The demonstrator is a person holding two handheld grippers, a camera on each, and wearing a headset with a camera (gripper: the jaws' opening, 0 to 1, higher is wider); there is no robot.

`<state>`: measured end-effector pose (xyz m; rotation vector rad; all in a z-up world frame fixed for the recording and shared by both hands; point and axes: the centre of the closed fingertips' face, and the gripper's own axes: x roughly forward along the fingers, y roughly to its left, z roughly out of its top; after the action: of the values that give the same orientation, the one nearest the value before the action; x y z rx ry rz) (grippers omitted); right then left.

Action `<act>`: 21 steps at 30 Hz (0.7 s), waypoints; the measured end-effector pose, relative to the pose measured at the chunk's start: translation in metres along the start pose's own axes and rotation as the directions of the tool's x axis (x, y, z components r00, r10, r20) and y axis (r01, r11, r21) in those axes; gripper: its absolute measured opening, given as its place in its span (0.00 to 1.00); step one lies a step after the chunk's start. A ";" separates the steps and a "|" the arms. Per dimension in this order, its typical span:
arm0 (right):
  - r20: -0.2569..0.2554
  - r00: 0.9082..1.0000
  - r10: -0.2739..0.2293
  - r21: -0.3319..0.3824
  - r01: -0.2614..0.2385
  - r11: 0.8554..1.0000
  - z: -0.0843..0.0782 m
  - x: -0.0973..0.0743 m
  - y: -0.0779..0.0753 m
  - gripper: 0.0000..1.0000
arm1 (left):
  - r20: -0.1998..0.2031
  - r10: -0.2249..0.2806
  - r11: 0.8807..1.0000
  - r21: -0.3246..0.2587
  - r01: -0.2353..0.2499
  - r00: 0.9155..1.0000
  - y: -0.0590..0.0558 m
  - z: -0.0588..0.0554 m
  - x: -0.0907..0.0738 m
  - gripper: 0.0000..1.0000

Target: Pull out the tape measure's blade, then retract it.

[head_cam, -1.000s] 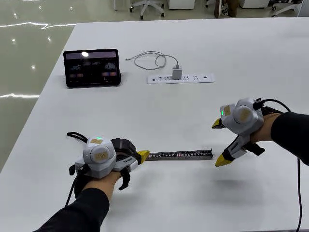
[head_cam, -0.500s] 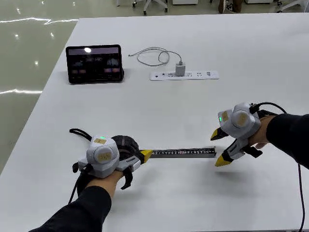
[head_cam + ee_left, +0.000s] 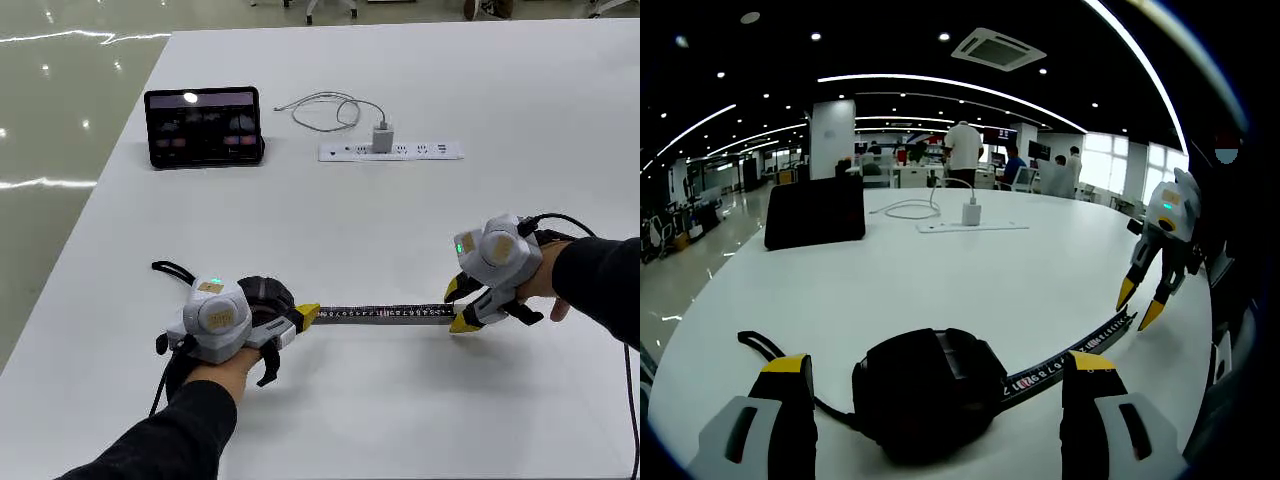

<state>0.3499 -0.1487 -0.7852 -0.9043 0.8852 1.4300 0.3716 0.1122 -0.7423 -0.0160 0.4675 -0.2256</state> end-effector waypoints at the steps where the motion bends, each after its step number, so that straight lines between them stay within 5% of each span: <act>1: -0.004 1.000 -0.003 -0.004 0.003 1.000 -0.001 0.000 0.000 0.22 | 0.000 0.000 1.000 -0.001 0.000 1.000 0.000 0.000 0.000 1.00; 21: -0.041 0.999 -0.015 -0.013 0.015 1.000 -0.004 0.004 -0.003 0.12 | -0.014 0.011 1.000 -0.023 -0.012 1.000 0.003 -0.002 0.001 0.90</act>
<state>0.3533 -0.1509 -0.7905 -0.9508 0.8996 1.4098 0.3727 0.1148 -0.7445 -0.0345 0.4841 -0.2090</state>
